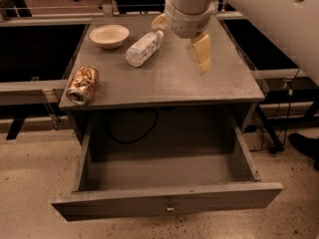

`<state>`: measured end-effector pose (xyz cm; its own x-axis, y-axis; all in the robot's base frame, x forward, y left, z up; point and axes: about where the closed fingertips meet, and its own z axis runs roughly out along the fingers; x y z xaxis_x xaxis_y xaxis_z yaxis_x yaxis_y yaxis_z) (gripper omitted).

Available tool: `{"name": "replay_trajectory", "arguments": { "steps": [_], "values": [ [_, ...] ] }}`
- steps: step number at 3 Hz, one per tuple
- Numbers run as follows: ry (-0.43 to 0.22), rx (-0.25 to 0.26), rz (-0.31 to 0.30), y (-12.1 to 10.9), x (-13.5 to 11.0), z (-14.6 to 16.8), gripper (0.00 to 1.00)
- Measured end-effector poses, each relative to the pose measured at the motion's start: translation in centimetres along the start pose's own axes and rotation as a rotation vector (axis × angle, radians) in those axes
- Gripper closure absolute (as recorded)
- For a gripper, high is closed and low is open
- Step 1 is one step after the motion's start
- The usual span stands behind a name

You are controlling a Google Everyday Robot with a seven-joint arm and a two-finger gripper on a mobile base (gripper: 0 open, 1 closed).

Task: Place blue plastic bottle into top drawer

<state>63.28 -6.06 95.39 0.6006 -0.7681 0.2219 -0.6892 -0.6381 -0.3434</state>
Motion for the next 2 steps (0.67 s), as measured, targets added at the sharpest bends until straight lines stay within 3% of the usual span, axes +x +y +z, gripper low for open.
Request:
{"name": "replay_trajectory", "arguments": {
  "steps": [1, 2],
  "values": [
    [0.031, -0.055, -0.039, -0.4, -0.6, 1.3, 0.0],
    [-0.003, -0.047, -0.137, -1.2, -2.5, 4.4, 0.0]
  ]
}}
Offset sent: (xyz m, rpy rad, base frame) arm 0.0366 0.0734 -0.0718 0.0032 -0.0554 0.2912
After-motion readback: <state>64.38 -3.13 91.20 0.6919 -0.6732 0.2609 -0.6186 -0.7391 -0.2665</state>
